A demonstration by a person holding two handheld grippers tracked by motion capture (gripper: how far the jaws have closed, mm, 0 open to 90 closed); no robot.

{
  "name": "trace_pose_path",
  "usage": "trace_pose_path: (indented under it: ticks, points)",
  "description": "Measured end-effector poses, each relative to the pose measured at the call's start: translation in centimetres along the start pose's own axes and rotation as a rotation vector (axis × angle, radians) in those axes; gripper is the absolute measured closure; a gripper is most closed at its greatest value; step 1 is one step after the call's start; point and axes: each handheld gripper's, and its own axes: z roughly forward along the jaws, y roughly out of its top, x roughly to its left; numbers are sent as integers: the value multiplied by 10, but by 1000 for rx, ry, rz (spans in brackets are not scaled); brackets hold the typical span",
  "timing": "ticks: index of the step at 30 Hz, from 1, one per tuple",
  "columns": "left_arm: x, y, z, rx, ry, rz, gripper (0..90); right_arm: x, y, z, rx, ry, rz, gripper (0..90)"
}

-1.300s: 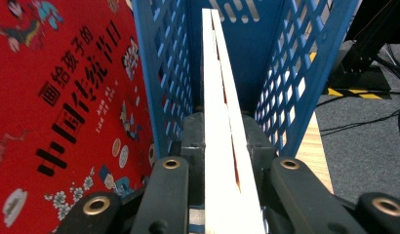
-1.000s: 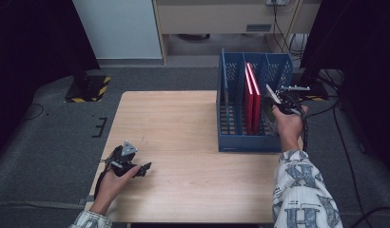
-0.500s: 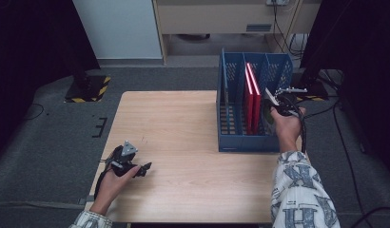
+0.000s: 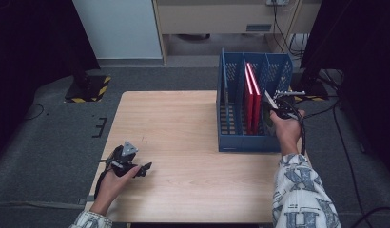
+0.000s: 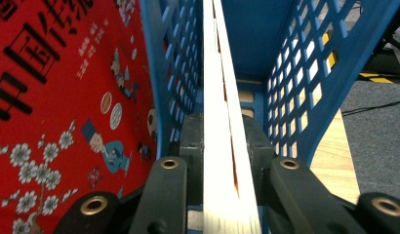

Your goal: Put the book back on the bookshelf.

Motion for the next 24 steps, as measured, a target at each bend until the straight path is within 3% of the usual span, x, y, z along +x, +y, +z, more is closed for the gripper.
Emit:
trace_pose_path:
  ticks: [13, 24]
  points:
    - [-1, 1, 0, -4, -1, 2, 42, 5, -4, -1, 22, -8, -38, 755]
    - [-1, 1, -1, -3, -2, 5, 42, 6, -9, 2, 29, -1, -31, 749]
